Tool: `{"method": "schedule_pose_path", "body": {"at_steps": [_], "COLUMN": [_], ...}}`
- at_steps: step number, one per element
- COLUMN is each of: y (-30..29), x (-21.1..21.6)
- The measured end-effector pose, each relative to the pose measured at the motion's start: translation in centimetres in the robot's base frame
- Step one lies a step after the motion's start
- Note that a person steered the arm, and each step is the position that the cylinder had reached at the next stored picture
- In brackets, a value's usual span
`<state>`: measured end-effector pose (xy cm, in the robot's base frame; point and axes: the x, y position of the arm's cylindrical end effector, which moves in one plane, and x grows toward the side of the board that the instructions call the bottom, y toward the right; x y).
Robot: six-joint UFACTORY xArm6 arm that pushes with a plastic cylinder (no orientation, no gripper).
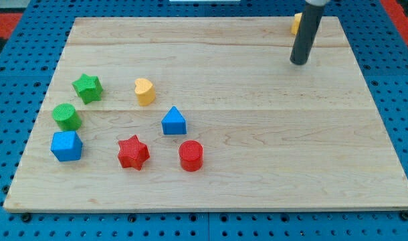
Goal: Slide the blue triangle towards the up
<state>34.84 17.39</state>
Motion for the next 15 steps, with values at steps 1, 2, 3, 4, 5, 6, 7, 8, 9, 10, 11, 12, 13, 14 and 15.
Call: {"method": "schedule_pose_path", "body": {"at_steps": [1, 2, 3, 4, 5, 6, 7, 8, 9, 10, 11, 12, 13, 14, 15], "y": [-0.6, -4.3, -10.9, -18.0, -21.6, -22.3, -19.8, -17.3, -20.2, -19.9, -20.0, -21.6, -30.0, -27.2, -21.1], "x": [6.3, 11.8, 15.0, 14.9, 14.5, 10.0, 9.5, 12.0, 11.8, 11.6, 13.0, 14.5, 12.2, 10.8, 10.7]}}
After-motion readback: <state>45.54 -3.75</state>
